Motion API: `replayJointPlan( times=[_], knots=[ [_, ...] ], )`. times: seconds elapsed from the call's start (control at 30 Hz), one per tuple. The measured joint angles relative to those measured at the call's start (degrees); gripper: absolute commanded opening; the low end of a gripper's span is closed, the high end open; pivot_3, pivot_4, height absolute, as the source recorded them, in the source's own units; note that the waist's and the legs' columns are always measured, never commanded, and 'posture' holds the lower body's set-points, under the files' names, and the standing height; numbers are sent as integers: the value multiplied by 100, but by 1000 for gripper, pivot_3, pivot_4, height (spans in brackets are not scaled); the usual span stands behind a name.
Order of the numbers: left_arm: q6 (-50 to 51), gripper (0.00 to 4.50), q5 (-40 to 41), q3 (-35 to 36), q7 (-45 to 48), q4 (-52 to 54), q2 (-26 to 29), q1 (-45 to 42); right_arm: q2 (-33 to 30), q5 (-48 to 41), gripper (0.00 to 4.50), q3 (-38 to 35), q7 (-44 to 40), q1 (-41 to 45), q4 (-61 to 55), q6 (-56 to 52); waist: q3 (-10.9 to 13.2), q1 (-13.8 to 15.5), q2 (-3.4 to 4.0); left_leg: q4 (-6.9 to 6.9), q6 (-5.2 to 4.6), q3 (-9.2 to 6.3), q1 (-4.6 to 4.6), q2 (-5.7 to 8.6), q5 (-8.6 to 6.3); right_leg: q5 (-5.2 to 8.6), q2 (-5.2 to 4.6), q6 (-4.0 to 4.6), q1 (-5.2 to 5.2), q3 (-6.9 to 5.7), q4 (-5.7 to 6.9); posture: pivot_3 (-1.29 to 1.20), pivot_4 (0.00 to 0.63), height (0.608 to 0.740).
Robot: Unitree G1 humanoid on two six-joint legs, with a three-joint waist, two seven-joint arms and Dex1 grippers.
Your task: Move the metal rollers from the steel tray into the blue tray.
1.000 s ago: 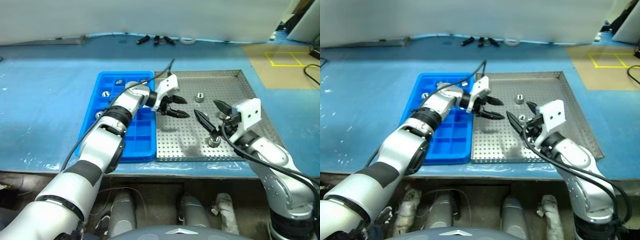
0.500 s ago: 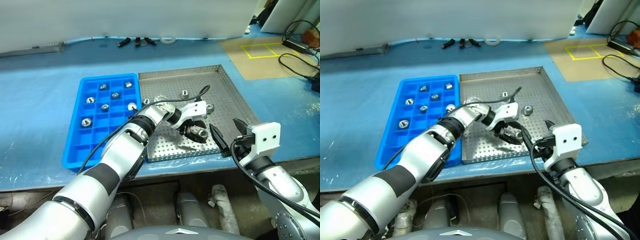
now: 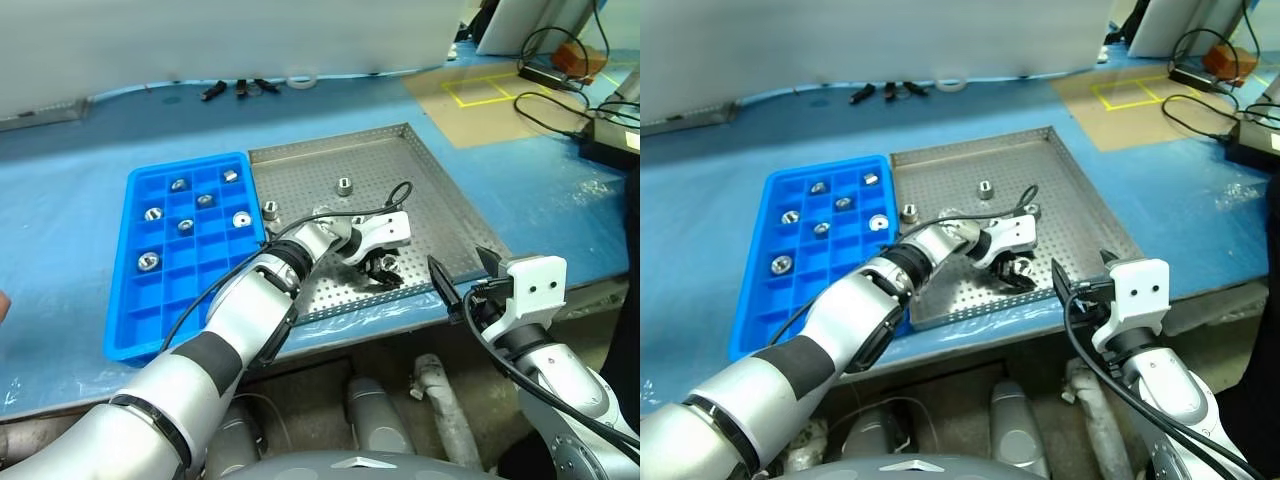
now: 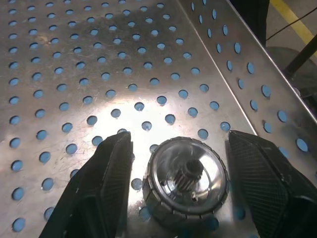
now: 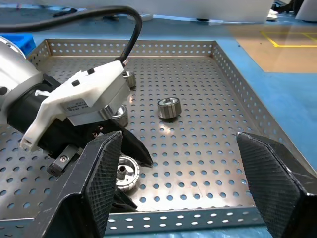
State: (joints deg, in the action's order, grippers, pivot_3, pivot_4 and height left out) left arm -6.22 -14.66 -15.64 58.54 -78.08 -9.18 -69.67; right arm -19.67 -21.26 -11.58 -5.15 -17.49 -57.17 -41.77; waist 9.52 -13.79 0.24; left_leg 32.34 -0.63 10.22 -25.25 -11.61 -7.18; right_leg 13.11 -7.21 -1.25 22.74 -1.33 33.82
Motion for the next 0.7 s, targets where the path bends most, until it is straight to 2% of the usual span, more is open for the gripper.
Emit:
replayJointPlan(
  times=[0.1, 0.37, 0.57, 0.7],
  knots=[
    [13, 1878, -66, -13, -131, 4, 7, 2, 0, 10, 3907, 7, 33, -15, 0, 1, 0, -134, 0, 2, -20, -3, 2, 13, -14, -6, -13, 6, -27, -9, -30, -816, 150, 740],
    [74, 1737, -150, -22, -95, 49, 72, 6, 9, 59, 3907, 109, 29, 142, 1, 1, 0, -321, 0, 4, -49, -8, 2, 38, -36, -7, -39, 8, -63, -23, -79, -789, 150, 740],
    [142, 1737, -16, 175, 570, 71, 344, 3, -4, 46, 3907, 117, -39, 383, 21, -2, 0, -448, 1, -1, -64, -9, 1, 75, -45, -7, -76, 6, -62, -31, -79, -747, 150, 740],
    [145, 1737, 275, 541, 1049, 67, 731, -219, -161, -169, 3907, 128, -334, 816, 73, -91, 2, -472, 0, 10, -84, -11, -12, 91, -51, -10, -103, 4, -55, -29, -78, -679, 150, 740]
  ],
)
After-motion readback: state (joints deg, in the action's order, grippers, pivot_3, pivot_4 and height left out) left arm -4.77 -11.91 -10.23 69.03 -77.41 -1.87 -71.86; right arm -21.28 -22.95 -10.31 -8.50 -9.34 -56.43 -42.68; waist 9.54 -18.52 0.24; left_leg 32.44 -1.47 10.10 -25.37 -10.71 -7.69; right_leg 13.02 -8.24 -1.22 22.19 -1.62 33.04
